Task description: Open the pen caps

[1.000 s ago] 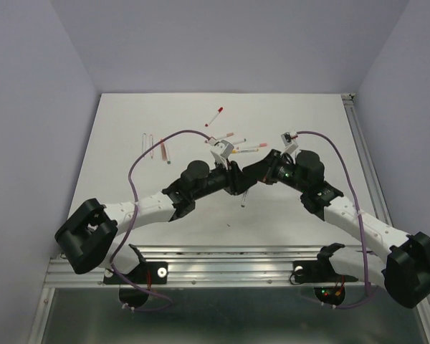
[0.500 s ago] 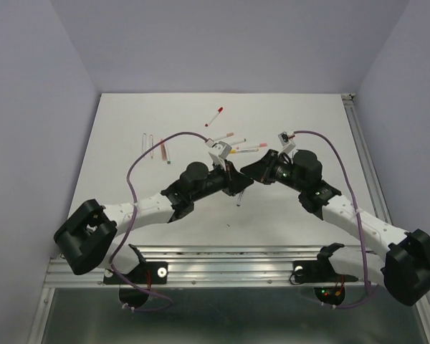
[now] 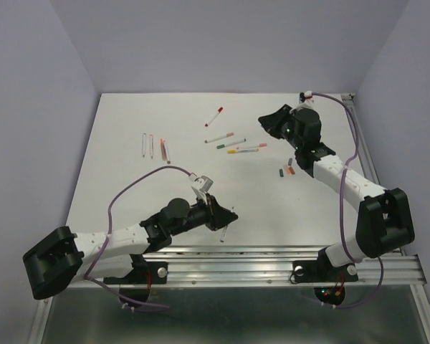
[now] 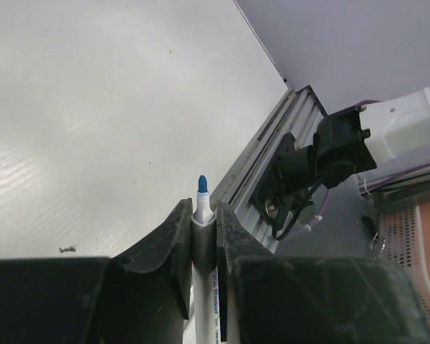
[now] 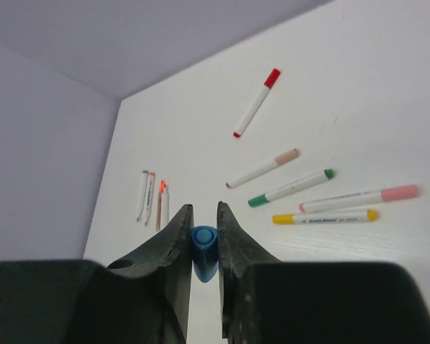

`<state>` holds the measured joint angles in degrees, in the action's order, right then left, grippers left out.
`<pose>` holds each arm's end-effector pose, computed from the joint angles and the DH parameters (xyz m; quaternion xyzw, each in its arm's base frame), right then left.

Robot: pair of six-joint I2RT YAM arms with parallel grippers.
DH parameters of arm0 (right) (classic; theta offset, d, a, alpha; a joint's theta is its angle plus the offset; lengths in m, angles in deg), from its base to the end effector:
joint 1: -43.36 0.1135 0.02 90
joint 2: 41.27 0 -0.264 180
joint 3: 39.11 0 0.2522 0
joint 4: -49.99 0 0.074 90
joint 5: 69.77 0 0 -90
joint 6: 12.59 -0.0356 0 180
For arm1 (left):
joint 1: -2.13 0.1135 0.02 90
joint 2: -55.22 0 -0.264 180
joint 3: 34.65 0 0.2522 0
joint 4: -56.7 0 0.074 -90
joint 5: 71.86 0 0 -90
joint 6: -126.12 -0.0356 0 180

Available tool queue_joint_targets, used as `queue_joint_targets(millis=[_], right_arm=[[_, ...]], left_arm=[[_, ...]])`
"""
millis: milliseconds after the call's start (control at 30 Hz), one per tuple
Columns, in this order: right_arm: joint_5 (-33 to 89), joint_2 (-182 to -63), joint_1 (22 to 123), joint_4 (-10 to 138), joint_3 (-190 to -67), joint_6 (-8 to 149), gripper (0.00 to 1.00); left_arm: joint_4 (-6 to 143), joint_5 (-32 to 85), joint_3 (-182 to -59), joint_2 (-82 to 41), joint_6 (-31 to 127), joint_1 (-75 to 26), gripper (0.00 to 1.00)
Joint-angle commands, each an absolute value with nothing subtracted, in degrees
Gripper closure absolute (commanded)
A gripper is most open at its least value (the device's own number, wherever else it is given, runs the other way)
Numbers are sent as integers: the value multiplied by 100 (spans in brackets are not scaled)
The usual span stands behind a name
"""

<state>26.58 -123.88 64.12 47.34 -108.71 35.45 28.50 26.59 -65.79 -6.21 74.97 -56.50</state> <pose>0.3159 0.1240 0.2989 0.1062 0.7603 0.3691 0.5239 0.1104 -0.1911 0.2142 0.1737 0.6985 -0.5553 0.4166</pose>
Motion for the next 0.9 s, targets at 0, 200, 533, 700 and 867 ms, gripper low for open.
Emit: queue_joint_targets(millis=[0,200,533,700,867], right_arm=[[2357,-12573,6358,4624,-11641,3952,99],[2059,-12443,6358,5399,-11124,4400,99],[266,-12600,6340,7358,-10799,4726,99],[-60,-12802,6288,7614,-10517,4726,98],[-209,-13188,6226,7807,-10666,4639,96]], left_arm=[[2835,2385,-6326,-25,7822,-5684,100],[4555,597,-7027,-110,7971,-5614,100],[6852,-67,-9208,-1798,7410,-3682,100],[7476,13,-9981,-2730,7094,-2812,100],[7608,30,-10465,-3442,6891,-2486,100]])
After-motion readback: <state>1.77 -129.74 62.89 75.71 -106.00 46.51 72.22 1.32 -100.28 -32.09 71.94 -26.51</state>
